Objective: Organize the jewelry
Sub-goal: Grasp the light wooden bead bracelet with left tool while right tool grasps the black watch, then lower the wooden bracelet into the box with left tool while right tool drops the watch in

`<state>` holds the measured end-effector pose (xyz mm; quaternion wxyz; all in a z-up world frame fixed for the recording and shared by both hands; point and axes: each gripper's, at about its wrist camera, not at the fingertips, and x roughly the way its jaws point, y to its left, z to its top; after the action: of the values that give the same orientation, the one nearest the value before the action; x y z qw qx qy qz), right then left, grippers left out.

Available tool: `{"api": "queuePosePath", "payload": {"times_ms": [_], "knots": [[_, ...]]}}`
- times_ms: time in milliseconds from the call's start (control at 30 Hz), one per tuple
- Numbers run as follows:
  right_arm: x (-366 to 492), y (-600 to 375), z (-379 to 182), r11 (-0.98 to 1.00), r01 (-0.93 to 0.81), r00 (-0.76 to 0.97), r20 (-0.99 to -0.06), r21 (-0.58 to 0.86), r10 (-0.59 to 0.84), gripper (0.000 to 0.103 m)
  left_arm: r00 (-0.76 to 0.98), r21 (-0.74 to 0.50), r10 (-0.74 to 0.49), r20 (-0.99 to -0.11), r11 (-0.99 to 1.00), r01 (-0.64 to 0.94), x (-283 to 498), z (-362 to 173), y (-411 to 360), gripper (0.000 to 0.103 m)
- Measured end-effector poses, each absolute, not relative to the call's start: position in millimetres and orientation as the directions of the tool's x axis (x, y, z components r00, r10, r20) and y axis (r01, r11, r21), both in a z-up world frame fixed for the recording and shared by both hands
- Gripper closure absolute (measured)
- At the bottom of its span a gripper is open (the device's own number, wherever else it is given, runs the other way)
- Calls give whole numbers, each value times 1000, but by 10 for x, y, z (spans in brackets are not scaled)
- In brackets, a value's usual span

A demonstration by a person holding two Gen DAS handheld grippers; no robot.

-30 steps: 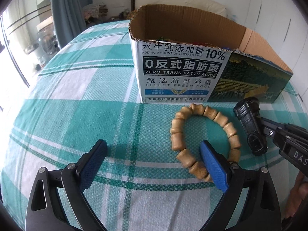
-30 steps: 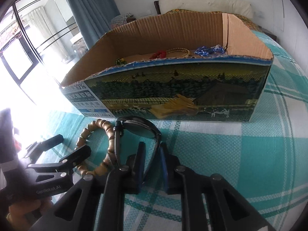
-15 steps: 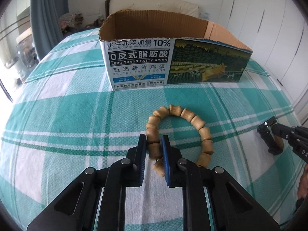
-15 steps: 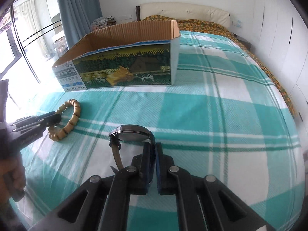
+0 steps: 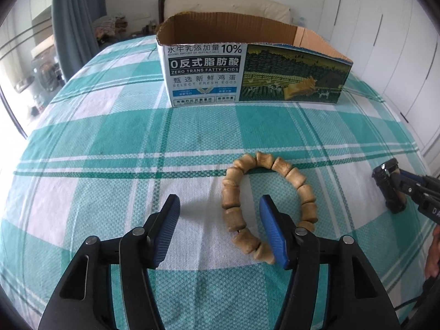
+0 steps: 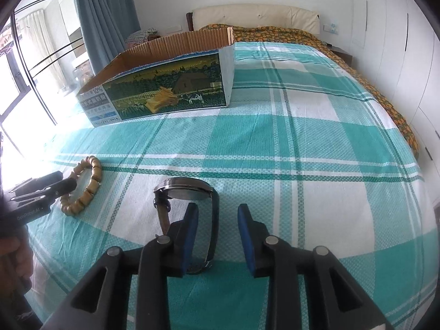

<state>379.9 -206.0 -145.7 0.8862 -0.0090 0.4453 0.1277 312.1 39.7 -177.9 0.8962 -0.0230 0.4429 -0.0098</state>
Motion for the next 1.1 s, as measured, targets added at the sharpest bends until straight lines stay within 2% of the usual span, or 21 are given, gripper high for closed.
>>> {"api": "queuePosePath", "payload": {"times_ms": [167, 200, 233, 300, 333, 367, 400, 433, 467, 633, 800, 1100], "knots": [[3806, -1971, -1519, 971, -235, 579, -796, 46, 178, 75, 606, 6, -3, -795, 1000, 13, 3158, -1814, 310, 26], [3803, -1949, -1527, 971, -238, 579, -798, 31, 167, 89, 611, 10, -1, -792, 1000, 15, 3158, -1817, 298, 26], [3798, -1942, -1531, 973, -232, 585, -796, 17, 153, 97, 613, 8, -2, -790, 1000, 13, 3159, -1819, 297, 25], [3803, -1966, -1529, 974, -224, 584, -795, 34, 162, 97, 614, 0, -10, -789, 1000, 16, 3160, -1813, 296, 30], [3806, -1986, -1522, 975, -219, 581, -796, 48, 170, 98, 619, 1, -13, -785, 1000, 23, 3156, -1805, 285, 40], [3802, -2008, -1507, 975, -214, 580, -794, 65, 180, 98, 623, 0, -22, -782, 999, 36, 3148, -1794, 274, 56], [3788, -2019, -1487, 974, -212, 581, -792, 76, 188, 98, 624, 0, -28, -781, 999, 45, 3150, -1785, 258, 65], [3763, -2021, -1463, 974, -213, 584, -789, 80, 193, 98, 623, -3, -36, -781, 999, 54, 3142, -1775, 256, 86], [3734, -2025, -1431, 973, -216, 588, -784, 86, 200, 98, 622, -8, -41, -782, 998, 56, 3136, -1766, 260, 90], [3585, -2081, -1250, 967, -215, 603, -760, 138, 242, 98, 627, -100, -105, -772, 994, 43, 3094, -1682, 347, 90], [3480, -2196, -1096, 961, -204, 613, -741, 186, 274, 98, 645, -235, -224, -730, 969, 70, 2998, -1390, 410, 91], [3513, -2275, -933, 951, -191, 614, -727, 241, 308, 98, 688, -343, -317, -653, 934, 105, 2932, -922, 525, 91]]}}
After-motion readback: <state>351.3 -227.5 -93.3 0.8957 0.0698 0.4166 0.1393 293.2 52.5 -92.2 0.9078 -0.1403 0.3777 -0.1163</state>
